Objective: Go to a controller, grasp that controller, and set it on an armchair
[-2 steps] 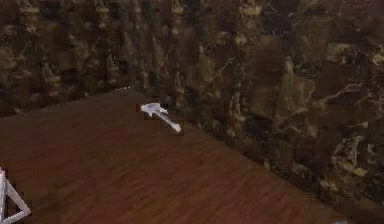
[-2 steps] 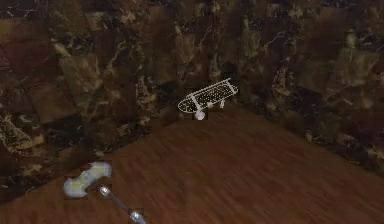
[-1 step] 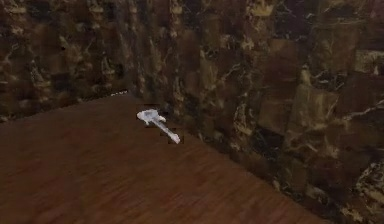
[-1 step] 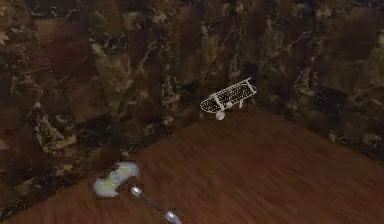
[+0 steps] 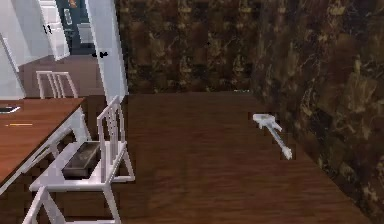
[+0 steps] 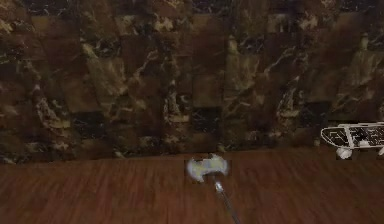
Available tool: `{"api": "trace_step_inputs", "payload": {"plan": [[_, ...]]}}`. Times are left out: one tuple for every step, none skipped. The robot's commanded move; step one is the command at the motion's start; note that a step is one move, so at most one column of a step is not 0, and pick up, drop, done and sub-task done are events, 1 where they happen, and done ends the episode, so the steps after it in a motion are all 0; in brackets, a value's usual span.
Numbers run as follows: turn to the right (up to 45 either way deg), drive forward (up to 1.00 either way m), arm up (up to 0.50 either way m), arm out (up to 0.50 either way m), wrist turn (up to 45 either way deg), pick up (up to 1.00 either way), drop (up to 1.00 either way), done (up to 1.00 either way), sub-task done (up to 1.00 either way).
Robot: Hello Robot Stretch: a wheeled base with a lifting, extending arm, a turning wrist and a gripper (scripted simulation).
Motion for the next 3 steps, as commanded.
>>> {"api": "trace_step_inputs", "payload": {"plan": [[0.0, 0.8, 0.0, 0.0, 0.0, 0.0, 0.0, 0.0, 0.0], [45.0, 0.0, 0.0, 0.0, 0.0, 0.0, 0.0, 0.0, 0.0], [45.0, 0.0, 0.0, 0.0, 0.0, 0.0, 0.0, 0.0, 0.0]]}}
